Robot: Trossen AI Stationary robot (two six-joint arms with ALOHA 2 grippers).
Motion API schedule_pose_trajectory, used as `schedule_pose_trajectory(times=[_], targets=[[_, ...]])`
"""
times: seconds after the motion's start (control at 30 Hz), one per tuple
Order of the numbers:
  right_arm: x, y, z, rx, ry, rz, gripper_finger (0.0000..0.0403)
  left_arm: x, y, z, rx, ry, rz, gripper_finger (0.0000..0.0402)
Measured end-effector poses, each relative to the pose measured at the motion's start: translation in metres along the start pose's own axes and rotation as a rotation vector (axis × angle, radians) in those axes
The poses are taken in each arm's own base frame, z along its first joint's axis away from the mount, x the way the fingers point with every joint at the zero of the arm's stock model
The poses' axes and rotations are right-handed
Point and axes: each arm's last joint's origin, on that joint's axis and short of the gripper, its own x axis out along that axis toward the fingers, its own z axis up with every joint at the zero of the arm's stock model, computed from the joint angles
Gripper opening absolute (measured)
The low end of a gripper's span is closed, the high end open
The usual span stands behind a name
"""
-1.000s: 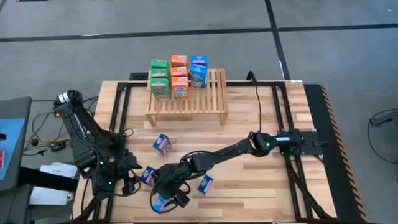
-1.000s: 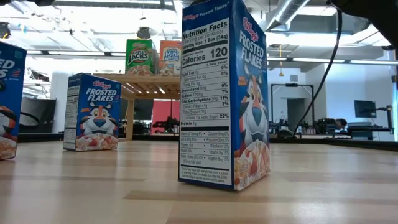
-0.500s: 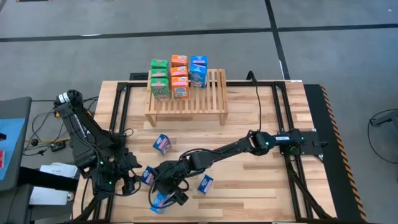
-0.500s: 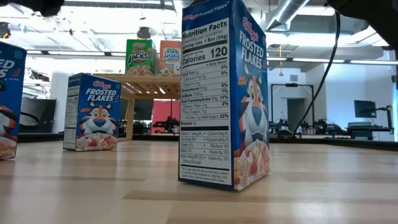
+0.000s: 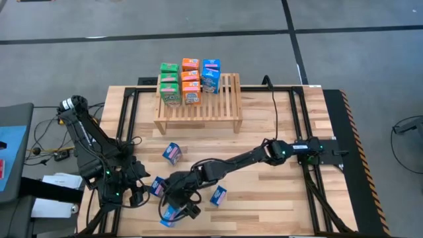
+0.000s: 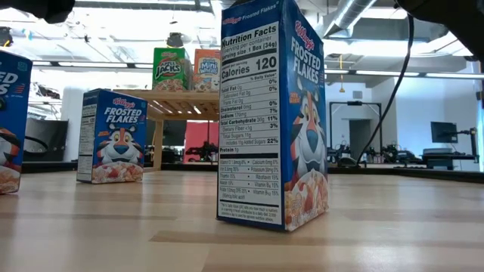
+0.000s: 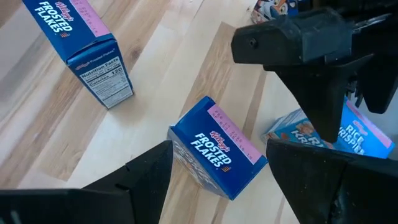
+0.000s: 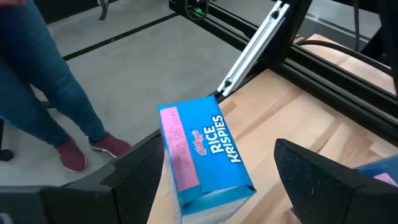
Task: Stack cereal on shelf
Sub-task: Put the light blue cereal box on the shelf aligned with the other light blue cereal boxes
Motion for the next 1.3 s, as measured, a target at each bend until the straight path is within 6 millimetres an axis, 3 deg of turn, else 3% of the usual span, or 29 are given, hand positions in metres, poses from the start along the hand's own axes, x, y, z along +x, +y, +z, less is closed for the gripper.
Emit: schedule_pose_trajectory(times=[0.3, 0.43, 0.6, 1.3], targets=[[0.000, 0.000, 0.000, 0.013, 0.003, 0.002, 0.0329, 0.000, 0.000, 0.000, -0.002, 0.001, 0.003, 0.0250], [0.013, -0.001, -0.015, 0.062, -0.011, 0.045, 0.0329, 0.000, 0.000, 0.000, -0.001, 0.001, 0.004, 0.0250], [0.016, 0.000, -0.016, 0.073, -0.022, 0.055, 0.0329, 0.000, 0.001, 0.000, 0.005, 0.000, 0.005, 0.0250], [0.009, 0.009, -0.001, -0.027, -0.022, 0.049, 0.0329, 0.000, 0.002, -0.001, -0.007, 0.000, 0.023, 0.0250]])
